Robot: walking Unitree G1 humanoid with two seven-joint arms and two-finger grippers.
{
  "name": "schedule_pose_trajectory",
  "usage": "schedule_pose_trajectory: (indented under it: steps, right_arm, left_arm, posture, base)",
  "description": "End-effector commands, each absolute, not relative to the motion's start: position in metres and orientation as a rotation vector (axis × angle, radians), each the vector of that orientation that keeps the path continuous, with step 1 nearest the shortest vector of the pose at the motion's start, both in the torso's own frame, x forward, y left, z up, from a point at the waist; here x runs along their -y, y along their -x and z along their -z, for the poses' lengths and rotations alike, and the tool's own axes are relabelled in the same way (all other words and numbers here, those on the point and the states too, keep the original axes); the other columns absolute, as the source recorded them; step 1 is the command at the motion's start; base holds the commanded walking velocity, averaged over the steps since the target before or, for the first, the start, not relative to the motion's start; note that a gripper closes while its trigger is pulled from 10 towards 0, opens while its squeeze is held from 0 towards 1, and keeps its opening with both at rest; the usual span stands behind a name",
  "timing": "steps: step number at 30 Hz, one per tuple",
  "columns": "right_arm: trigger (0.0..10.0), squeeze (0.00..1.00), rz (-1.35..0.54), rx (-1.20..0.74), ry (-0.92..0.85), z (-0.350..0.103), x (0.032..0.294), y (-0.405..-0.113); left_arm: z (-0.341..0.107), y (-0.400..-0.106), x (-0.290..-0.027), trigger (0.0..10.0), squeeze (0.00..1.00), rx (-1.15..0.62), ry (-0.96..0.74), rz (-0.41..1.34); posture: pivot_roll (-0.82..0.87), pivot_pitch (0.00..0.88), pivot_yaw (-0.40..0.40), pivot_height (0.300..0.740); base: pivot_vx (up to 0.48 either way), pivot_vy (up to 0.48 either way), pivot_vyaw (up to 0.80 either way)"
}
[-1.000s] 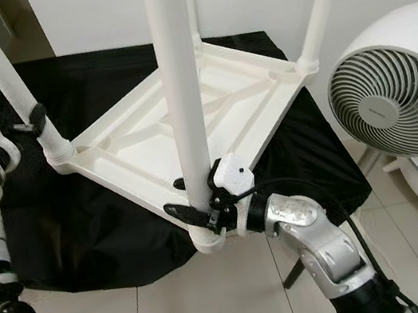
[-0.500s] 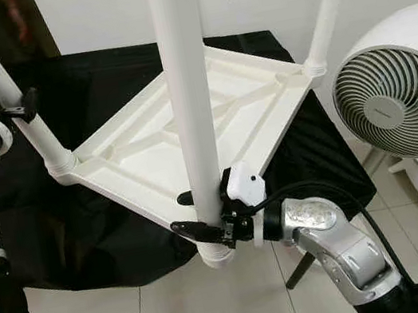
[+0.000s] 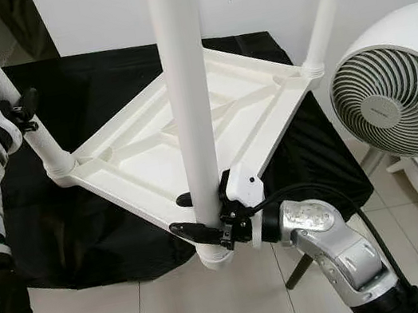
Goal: Building children table
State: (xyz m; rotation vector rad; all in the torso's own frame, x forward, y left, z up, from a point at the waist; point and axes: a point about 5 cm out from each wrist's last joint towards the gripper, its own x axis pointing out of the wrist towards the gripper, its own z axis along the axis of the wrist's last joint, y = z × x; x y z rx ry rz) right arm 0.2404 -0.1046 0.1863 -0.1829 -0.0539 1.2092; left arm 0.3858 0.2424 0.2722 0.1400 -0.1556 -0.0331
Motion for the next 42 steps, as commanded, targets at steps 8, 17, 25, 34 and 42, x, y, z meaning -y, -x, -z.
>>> schedule_pose_trajectory:
  steps: [8, 17, 25, 34, 42]
  right_arm:
    - [0.0, 0.0, -0.923, 0.047, 0.224, -0.183, 0.123, -0.271]
    - [0.0, 0.0, -0.823, 0.146, 0.17, -0.201, 0.13, -0.282]
    - [0.0, 0.0, -0.613, 0.138, 0.251, -0.197, 0.145, -0.306]
    - [0.0, 0.0, -0.407, 0.152, 0.288, -0.195, 0.159, -0.328]
    - [0.0, 0.0, -0.219, 0.15, 0.341, -0.193, 0.167, -0.342]
  left_arm:
    - [-0.259, -0.368, -0.257, 0.0, 0.0, 0.107, -0.244, -0.001]
    - [-0.257, -0.339, -0.258, 0.0, 0.0, 0.081, -0.338, 0.212]
    - [-0.256, -0.316, -0.233, 0.0, 0.0, 0.099, -0.328, 0.444]
    - [-0.252, -0.293, -0.198, 0.0, 0.0, 0.113, -0.275, 0.688]
    - [-0.252, -0.276, -0.152, 0.0, 0.0, 0.159, -0.184, 0.933]
  posture:
    - [-0.02, 0.1, 0.019, 0.74]
    - [-0.01, 0.102, 0.015, 0.74]
    - [-0.01, 0.105, 0.015, 0.74]
    - [0.0, 0.106, 0.009, 0.74]
    - [0.0, 0.103, 0.007, 0.74]
  base:
    - [0.0, 0.0, 0.0]
    - [0.0, 0.0, 0.0]
    - [0.0, 0.0, 0.0]
    - [0.0, 0.0, 0.0]
    - [0.0, 0.0, 0.0]
